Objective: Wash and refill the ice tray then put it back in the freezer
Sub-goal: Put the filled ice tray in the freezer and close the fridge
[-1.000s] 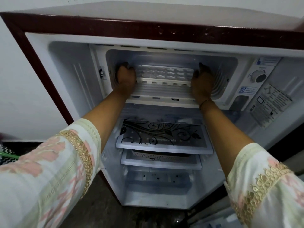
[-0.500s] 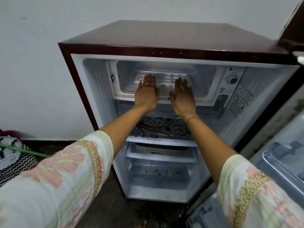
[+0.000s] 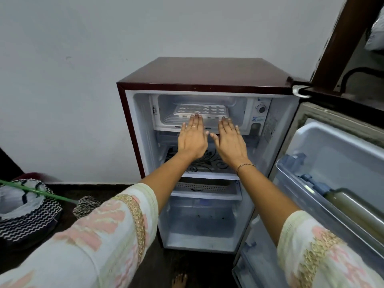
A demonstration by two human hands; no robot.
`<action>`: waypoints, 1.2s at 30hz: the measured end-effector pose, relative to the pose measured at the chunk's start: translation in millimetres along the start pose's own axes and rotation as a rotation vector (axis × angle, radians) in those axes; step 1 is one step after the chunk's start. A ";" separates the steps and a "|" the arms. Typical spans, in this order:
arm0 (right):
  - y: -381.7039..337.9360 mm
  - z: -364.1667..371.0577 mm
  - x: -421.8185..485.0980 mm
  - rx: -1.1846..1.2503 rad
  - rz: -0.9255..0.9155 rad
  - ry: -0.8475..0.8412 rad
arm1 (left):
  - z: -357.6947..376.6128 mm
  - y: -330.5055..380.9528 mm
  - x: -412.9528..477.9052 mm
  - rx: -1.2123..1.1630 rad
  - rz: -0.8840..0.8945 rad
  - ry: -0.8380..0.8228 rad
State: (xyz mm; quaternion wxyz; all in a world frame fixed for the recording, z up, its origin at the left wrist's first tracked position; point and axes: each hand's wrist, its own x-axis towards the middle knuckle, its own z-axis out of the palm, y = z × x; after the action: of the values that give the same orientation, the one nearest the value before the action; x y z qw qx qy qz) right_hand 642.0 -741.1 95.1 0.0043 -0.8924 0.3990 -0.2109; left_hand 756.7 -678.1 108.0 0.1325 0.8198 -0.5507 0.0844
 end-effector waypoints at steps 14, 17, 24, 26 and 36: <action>-6.8 -123.5 -85.1 -0.076 -0.019 0.005 | -88.3 69.0 -87.7 -0.060 0.043 0.059; -6.6 -142.1 -99.1 -0.087 -0.004 0.007 | -98.3 79.0 -97.1 -0.065 0.067 0.040; 0.6 -174.6 -134.9 -0.106 0.057 0.019 | -122.4 98.5 -118.3 -0.077 0.124 0.050; 2.0 -183.7 -150.6 -0.111 0.081 0.023 | -128.7 101.2 -127.6 -0.086 0.138 0.054; 20.1 -232.4 -236.6 -0.183 0.175 0.023 | -152.6 137.0 -182.6 -0.173 0.220 0.062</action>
State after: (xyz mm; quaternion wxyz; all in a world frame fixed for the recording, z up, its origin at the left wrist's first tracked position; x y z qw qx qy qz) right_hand 399.2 -548.6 215.0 -0.0632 -0.8482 0.4931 -0.1829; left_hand 561.9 -519.1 218.1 0.2094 0.7371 -0.6380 0.0760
